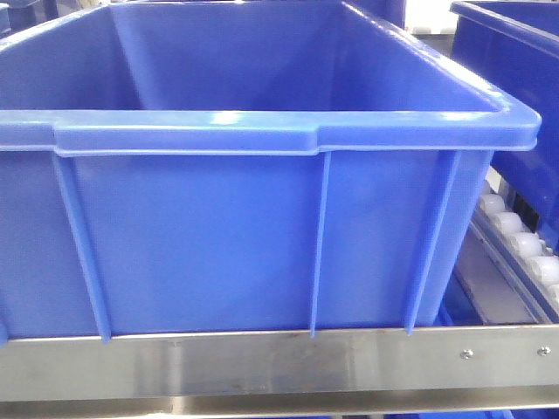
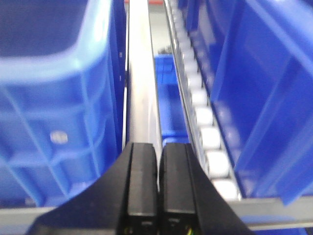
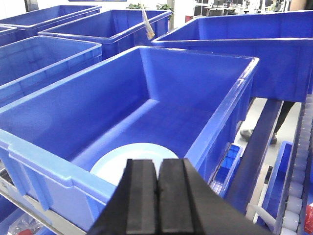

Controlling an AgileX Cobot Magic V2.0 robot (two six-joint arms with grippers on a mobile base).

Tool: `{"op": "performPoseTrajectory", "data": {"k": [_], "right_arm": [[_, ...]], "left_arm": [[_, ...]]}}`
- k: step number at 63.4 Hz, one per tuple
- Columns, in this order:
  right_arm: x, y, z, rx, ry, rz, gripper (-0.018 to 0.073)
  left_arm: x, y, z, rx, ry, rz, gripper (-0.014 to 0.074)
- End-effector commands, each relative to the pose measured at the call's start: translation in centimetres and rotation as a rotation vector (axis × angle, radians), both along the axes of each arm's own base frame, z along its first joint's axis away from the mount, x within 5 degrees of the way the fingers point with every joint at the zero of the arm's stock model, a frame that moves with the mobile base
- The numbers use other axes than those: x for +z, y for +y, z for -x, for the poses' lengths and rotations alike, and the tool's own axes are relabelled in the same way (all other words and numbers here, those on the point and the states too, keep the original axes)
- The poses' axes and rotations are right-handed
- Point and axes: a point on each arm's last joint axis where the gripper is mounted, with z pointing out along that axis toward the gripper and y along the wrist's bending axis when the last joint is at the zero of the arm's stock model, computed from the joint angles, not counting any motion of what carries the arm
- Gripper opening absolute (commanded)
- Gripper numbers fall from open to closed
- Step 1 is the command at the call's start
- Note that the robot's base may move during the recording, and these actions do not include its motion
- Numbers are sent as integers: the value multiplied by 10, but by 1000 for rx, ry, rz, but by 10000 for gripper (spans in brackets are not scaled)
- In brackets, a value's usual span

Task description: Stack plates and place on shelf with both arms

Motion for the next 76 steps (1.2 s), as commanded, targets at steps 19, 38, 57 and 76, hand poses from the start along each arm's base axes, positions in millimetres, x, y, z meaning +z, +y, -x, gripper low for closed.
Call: {"op": "performPoseTrajectory", "data": {"k": [19,38,57,76], "right_arm": [[14,-3,-1,-39,-79,-54,56],[3,-20,-10,-342,-27,36,56],[-57,-33,-11,-530,32,27,56],[-111,-34,-2,-550,66,-88,56]], "left_arm": [[-2,0,-2,4,-52,13,84],[-2,0,-2,4,-52,13,84],[-2,0,-2,4,-52,13,84],[-2,0,-2,4,-52,13,84]]}}
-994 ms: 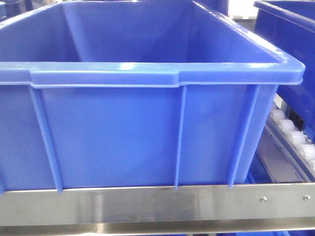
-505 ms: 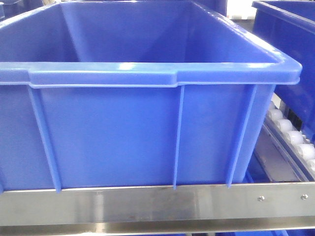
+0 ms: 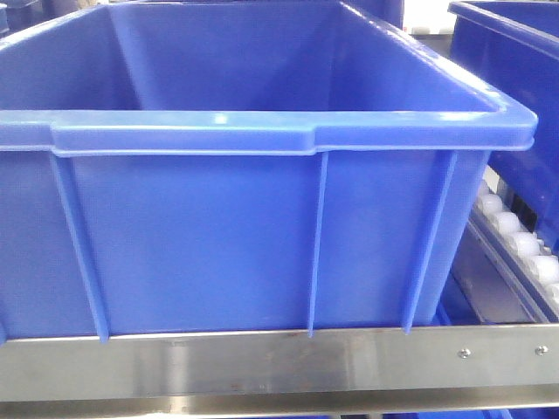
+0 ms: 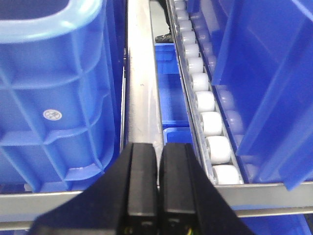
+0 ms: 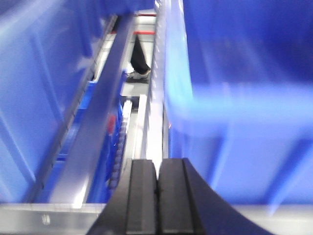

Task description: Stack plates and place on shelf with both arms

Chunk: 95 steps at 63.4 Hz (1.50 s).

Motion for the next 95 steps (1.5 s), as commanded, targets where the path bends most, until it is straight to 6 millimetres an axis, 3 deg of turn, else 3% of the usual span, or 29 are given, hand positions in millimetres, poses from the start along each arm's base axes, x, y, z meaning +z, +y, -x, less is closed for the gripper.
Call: {"op": "performPoseTrajectory", "data": {"k": [1,29,95], "right_arm": [[10,-3,1,-39,-114,-47,56],[24,-4,2,-48,-274,-31,56],[24,-4,2,-51,-270,20,56]], "left_arm": [[5,0,-3,4,-72,15,84],[5,0,-3,4,-72,15,84],[5,0,-3,4,-72,15,84]]}}
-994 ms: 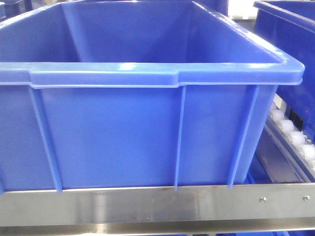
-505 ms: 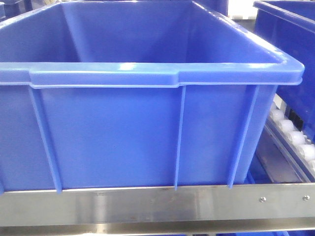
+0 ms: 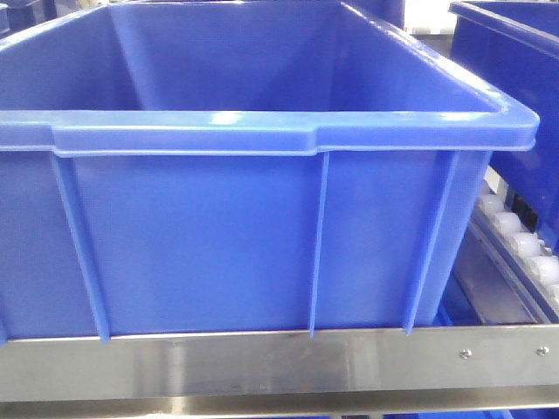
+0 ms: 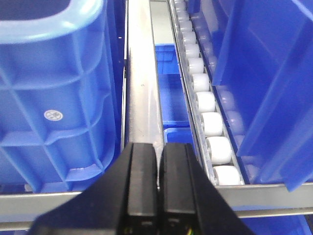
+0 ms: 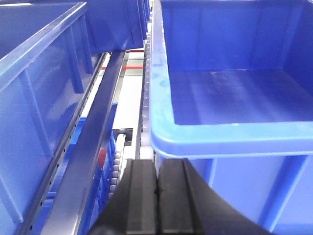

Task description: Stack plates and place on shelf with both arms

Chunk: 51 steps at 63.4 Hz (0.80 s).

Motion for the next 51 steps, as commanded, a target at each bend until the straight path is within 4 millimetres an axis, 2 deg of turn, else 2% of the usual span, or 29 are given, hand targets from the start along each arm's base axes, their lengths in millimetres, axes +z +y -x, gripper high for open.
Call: {"op": "performPoseTrajectory", "data": {"k": [1,21,36,51], "right_arm": [[15,-1,3,-19,-130,16,56],[15,-1,3,-19,-130,16,56],[15,-1,3,-19,-130,16,56],[15,-1,3,-19,-130,16,56]], "left_arm": [[5,0,-3,4,-69,13,84],[4,0,-2,4,-72,13,84],[10,1,7,13,-221,20,84],[12,1,10,14,-254,20,84]]}}
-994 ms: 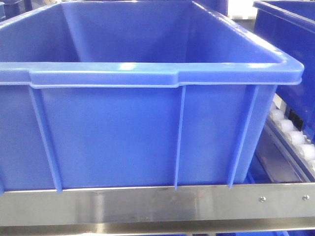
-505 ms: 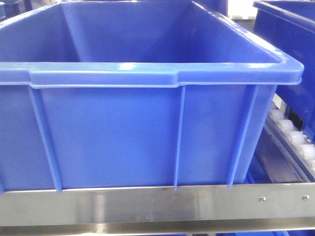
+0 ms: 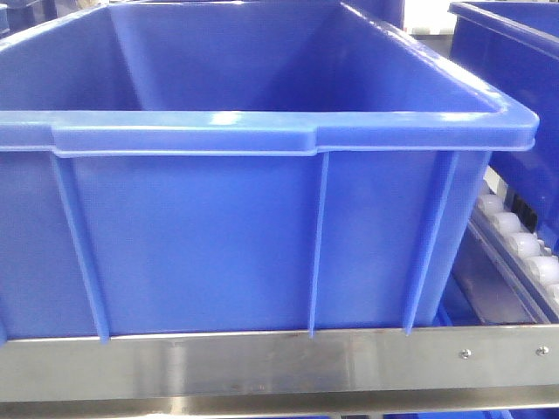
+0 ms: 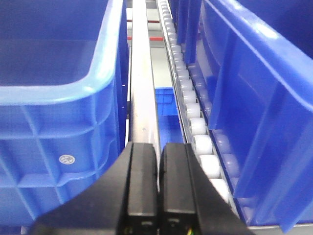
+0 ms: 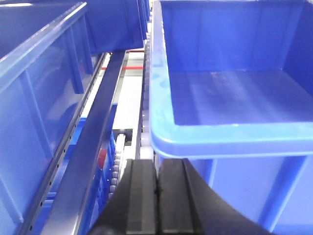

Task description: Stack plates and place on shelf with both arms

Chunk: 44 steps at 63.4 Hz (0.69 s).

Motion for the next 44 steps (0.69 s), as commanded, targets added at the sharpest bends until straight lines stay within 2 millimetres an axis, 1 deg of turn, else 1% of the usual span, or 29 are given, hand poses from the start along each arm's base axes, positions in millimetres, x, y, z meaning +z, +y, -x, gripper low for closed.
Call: {"op": "performPoseTrajectory", "data": {"k": [1,44], "right_arm": [[15,-1,3,-19,-128,16,56],[15,-1,3,-19,-128,16,56]], "left_arm": [[2,0,0,6,-93,11,84],[3,0,0,6,-102,12,84]]}}
